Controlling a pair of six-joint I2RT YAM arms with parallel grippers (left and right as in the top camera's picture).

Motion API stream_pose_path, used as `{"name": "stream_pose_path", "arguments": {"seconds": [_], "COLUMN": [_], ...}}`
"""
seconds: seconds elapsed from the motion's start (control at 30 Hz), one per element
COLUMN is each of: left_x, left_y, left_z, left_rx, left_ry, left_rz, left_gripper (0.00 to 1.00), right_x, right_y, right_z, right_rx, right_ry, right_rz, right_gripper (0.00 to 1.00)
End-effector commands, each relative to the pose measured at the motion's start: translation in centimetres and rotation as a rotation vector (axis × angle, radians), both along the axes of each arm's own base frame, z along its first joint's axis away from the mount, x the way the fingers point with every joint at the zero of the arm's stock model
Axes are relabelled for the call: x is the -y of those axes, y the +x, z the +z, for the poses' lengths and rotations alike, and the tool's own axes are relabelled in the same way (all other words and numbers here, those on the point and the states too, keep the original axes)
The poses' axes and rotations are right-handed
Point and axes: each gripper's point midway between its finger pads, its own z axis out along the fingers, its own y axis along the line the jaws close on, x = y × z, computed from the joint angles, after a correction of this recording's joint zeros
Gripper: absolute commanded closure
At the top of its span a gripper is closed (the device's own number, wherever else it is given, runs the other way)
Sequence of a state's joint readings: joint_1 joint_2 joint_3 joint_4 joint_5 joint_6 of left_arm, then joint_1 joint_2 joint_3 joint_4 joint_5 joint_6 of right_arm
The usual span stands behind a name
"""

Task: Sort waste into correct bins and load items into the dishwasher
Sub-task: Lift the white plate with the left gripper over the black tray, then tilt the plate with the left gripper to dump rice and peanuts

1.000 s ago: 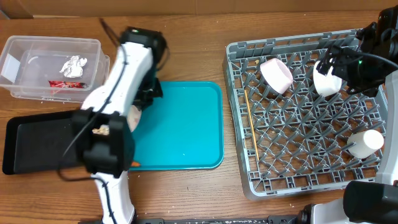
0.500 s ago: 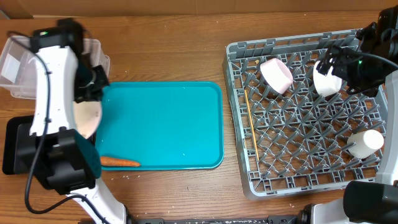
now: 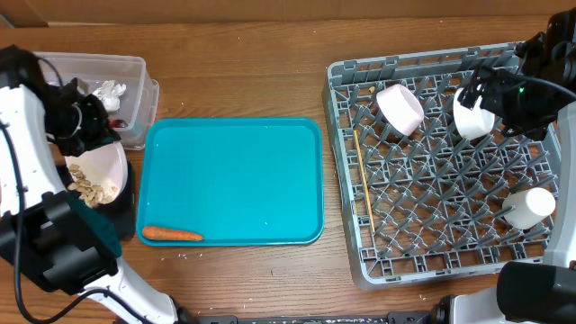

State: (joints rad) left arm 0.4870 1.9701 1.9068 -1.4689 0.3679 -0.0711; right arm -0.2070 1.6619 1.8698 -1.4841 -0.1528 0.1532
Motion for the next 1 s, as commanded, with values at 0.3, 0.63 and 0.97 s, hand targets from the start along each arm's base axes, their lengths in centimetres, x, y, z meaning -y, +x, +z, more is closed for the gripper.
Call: {"name": "stream_pose_path", "arguments": {"seconds": [0.3, 0.63, 0.97], "left_x": [-0.4, -0.9, -2.7], "left_y": [-0.8, -2.1, -4.2], "left_z": [1.0, 2.4, 2.8], "left_rx": [0.135, 0.222, 0.234], "left_ry": [-0.196, -0.32, -0.348], "left_rz": [-0.004, -0.014, 0.02], "left_gripper": [0.96, 0.96, 0.96], "right_x": [-0.2, -0.2, -0.2], "right_y": [0.0, 0.0, 0.0], "right_z": [0.0, 0.0, 0.0], "right_rx": [0.003, 0.002, 0.002], "right_ry": [0.003, 0.003, 0.003], "right_rz": [0.01, 0.01, 0.01], "right_gripper": [0.0, 0.0, 0.0]}}
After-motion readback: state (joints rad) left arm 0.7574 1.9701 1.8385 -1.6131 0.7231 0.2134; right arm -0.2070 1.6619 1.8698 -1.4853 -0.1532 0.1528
